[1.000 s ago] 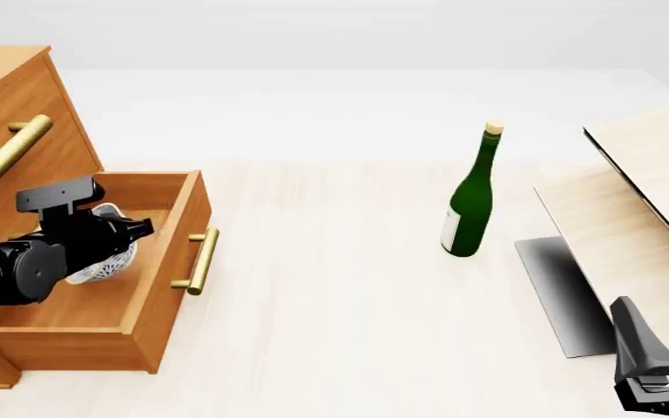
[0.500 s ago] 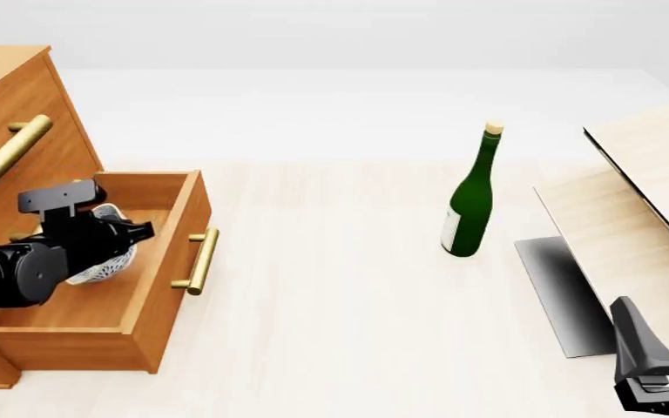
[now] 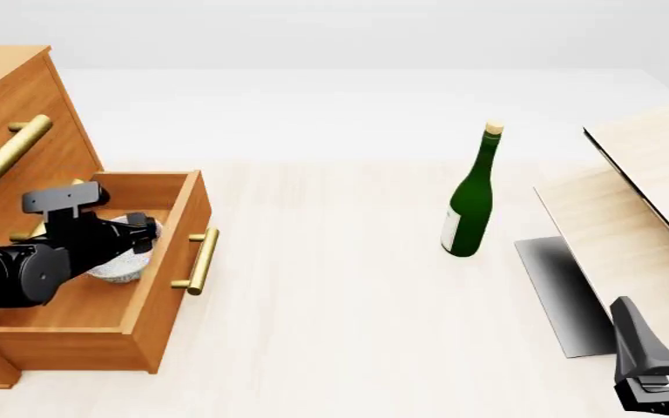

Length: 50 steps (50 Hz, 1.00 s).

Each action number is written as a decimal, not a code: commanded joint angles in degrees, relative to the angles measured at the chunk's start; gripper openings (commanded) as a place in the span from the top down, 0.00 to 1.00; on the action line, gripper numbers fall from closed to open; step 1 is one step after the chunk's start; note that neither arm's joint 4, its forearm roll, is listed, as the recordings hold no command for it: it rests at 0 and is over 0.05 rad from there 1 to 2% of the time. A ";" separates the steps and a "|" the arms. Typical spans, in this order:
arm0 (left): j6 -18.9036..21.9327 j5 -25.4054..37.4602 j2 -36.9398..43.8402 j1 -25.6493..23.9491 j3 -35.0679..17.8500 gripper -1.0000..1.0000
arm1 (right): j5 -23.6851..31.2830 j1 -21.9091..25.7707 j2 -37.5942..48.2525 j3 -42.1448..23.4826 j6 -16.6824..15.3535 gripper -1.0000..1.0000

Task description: Put the bowl in the bottom drawer of the cabinet.

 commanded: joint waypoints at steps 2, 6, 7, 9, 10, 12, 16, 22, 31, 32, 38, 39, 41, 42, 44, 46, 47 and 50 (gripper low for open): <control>0.00 -0.25 -0.65 3.00 0.27 0.00 | 0.00 0.01 0.00 0.00 0.00 0.00; 0.18 -0.22 -1.11 3.39 0.30 0.00 | 0.00 0.00 0.00 0.00 0.00 0.00; 0.19 -0.36 -1.03 3.42 0.34 0.00 | 0.00 0.00 -0.01 0.00 0.00 0.00; 0.14 -0.29 -1.06 3.57 0.22 0.00 | 0.00 0.00 -0.01 0.00 0.00 0.00; 0.17 -0.30 -1.07 3.58 0.22 0.00 | 0.00 -0.01 -0.01 0.00 0.01 0.00; 0.14 -0.42 -1.07 3.58 0.30 0.00 | 0.00 0.01 0.01 0.00 0.01 0.00; -0.25 -0.30 -1.32 2.75 0.18 0.00 | 0.01 0.00 -0.02 0.00 0.00 0.00; -2.44 -1.07 -2.80 0.66 0.36 0.00 | 0.00 -0.01 0.00 0.00 0.01 0.00; -7.63 -2.25 -4.21 1.65 1.13 0.00 | 0.01 -0.01 -0.02 0.00 0.03 0.00; -8.24 -2.57 -4.36 1.34 1.28 0.00 | -0.01 0.00 0.01 0.00 0.02 0.00; -10.50 -3.44 -5.34 0.28 1.73 0.00 | -0.01 -0.01 0.01 0.00 0.00 0.00; -13.06 -4.50 -5.39 -0.55 2.29 0.00 | -0.01 -0.01 0.01 0.00 0.00 0.00; -11.94 -3.76 -5.74 -0.57 1.95 0.00 | -0.01 0.00 0.02 0.00 0.00 0.00; -13.10 -4.03 -5.88 -1.08 2.03 0.00 | -0.01 -0.01 0.01 0.00 0.01 0.00; -12.99 -4.06 -5.86 -1.24 1.73 0.00 | -0.01 0.00 0.01 0.00 -0.01 0.00; -15.16 -4.56 -6.16 -2.17 1.93 0.00 | 0.00 -0.01 0.01 0.00 0.01 0.00; -14.99 -4.36 -6.43 -2.05 1.84 0.00 | 0.00 0.01 -0.01 0.00 0.01 0.00; -16.48 -5.16 -5.82 -2.72 1.97 0.00 | 0.00 0.00 0.00 0.00 0.00 0.00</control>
